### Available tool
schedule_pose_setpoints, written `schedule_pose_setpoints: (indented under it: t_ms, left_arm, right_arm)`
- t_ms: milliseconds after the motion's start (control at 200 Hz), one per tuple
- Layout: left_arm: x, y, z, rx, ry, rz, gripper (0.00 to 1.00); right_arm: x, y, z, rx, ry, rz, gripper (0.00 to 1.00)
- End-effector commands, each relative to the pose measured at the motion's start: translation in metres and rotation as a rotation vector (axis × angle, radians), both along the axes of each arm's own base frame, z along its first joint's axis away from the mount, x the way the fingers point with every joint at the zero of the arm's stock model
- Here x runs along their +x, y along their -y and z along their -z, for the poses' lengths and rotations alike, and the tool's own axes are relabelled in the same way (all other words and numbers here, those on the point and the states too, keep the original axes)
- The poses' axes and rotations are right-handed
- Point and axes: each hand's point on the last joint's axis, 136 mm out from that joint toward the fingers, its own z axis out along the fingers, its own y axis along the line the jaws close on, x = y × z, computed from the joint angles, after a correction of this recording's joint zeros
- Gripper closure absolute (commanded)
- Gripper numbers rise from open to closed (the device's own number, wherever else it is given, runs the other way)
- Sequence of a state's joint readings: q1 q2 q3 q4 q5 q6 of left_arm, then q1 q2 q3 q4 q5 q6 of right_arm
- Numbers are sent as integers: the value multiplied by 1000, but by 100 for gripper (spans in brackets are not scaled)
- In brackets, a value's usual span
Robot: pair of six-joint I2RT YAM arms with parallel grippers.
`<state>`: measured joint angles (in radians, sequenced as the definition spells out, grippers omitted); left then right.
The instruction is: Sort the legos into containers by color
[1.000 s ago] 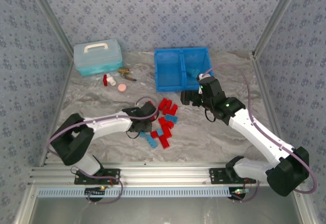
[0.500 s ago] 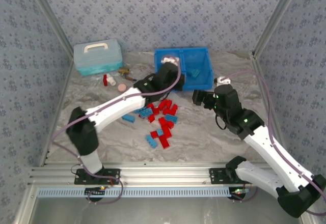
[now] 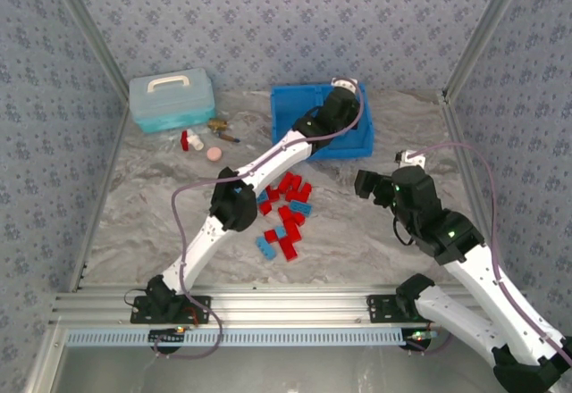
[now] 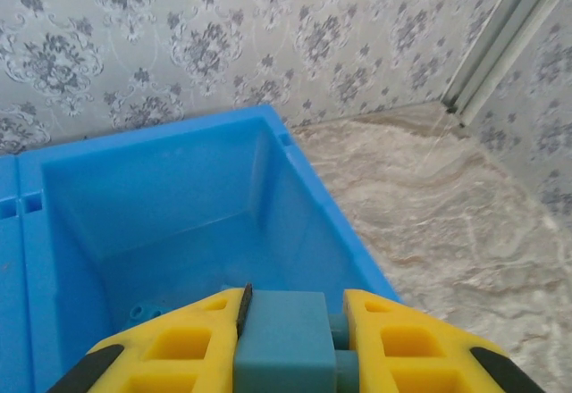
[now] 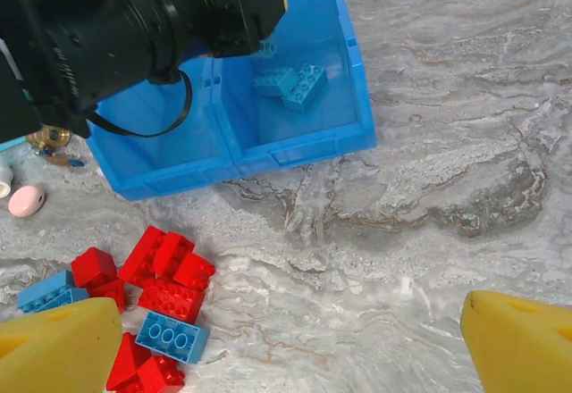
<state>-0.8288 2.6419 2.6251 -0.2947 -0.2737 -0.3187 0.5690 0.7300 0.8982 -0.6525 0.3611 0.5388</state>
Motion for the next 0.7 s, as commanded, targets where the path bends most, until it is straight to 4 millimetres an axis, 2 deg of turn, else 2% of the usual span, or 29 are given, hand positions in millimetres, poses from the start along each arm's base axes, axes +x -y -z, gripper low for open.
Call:
schedule_pose_setpoints:
  t_ms: [0,100,200,300,410,560,635,695]
  left_arm:
    - [2,9,-8,-3,48,43,72]
    - [1,12,-2,-12,33,53,66]
    - [-5,16,-13,-13,51,71,57]
    - [-12,18,-40,-35,87,89,51]
    - [-24,13,-83,-80,106,110,51]
    - [-53,-16,-146,-100,79,121,51]
    - [-72,-40,-166,-76,65,111,51]
    - [-87,-62,-175,-65,59,108,51]
  right_arm:
    - [-3,9,8,-13,-25,38,0]
    - [-3,7,8,-6,-25,34,0]
    - [-3,7,7,-3,-19,34,0]
    - [-3,6,7,-1,-21,32,0]
    - [-4,8,9,-8,-30,37,0]
    - [-5,4,16,-27,-50,2,0]
    - [-5,-6,23,-36,-73,-58,0]
    - [-4,-21,32,-35,-107,-132,1]
